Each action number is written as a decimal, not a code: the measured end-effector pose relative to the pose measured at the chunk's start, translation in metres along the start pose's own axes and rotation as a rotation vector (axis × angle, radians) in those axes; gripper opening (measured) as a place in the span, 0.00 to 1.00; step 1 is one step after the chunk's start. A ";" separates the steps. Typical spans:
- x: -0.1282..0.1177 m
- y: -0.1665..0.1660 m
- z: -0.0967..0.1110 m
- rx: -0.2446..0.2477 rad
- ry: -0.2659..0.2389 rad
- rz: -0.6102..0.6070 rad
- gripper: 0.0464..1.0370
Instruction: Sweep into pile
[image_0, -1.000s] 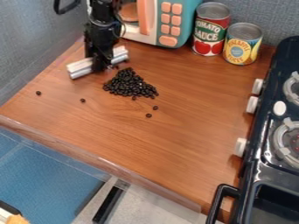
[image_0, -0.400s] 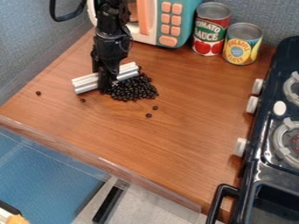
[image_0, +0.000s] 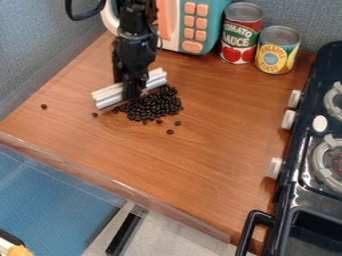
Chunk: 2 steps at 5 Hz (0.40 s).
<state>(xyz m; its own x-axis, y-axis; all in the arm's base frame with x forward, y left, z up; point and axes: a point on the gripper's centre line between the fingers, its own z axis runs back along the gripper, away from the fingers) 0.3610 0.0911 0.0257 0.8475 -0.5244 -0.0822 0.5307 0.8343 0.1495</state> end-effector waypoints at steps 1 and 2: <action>0.002 -0.003 -0.005 -0.045 0.030 0.073 0.34; 0.004 -0.004 -0.002 -0.059 0.033 0.104 0.34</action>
<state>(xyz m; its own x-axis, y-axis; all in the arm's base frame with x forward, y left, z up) 0.3619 0.0861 0.0226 0.8973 -0.4295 -0.1014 0.4388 0.8929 0.1008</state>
